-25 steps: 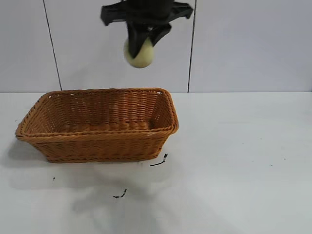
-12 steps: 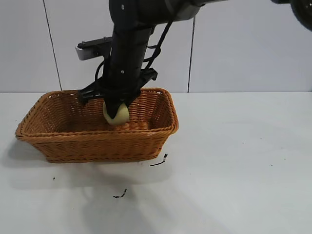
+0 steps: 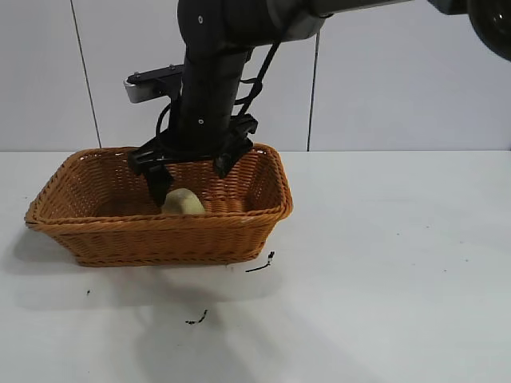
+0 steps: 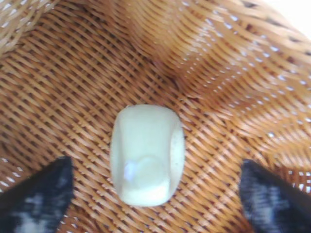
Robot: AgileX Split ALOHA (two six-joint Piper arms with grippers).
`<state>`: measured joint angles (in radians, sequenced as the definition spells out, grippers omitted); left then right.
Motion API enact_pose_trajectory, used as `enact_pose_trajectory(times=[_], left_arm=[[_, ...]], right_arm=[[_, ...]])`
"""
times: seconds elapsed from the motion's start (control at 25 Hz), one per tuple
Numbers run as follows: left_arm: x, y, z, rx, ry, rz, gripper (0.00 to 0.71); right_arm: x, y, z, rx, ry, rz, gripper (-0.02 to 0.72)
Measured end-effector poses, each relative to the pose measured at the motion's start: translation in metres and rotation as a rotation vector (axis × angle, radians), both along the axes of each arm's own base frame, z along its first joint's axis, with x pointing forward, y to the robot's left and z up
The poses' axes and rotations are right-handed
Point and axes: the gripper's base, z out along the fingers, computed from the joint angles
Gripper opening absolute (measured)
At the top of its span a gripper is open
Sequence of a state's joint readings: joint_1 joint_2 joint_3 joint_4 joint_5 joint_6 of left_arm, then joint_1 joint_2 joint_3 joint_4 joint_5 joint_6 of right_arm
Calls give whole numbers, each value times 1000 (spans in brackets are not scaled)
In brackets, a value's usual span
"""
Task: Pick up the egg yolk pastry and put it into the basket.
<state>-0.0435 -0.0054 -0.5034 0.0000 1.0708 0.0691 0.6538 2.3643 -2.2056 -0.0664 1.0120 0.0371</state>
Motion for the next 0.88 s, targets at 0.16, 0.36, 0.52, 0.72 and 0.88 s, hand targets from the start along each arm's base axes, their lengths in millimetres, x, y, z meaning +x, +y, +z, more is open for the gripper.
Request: enact_pose_trajectory(times=[0.16, 0.36, 0.52, 0.72, 0.88], left_arm=[[0, 0, 0, 0, 0, 0, 696], [0, 0, 0, 0, 0, 0, 696], [0, 0, 0, 0, 0, 0, 696], [0, 0, 0, 0, 0, 0, 696], [0, 0, 0, 0, 0, 0, 696]], right_arm=[[12, -16, 36, 34, -46, -42, 693], [43, -64, 54, 57, -85, -153, 693], [68, -123, 54, 41, -71, -277, 693], [87, -194, 52, 13, -32, -421, 693], [92, -237, 50, -4, 4, -508, 693]])
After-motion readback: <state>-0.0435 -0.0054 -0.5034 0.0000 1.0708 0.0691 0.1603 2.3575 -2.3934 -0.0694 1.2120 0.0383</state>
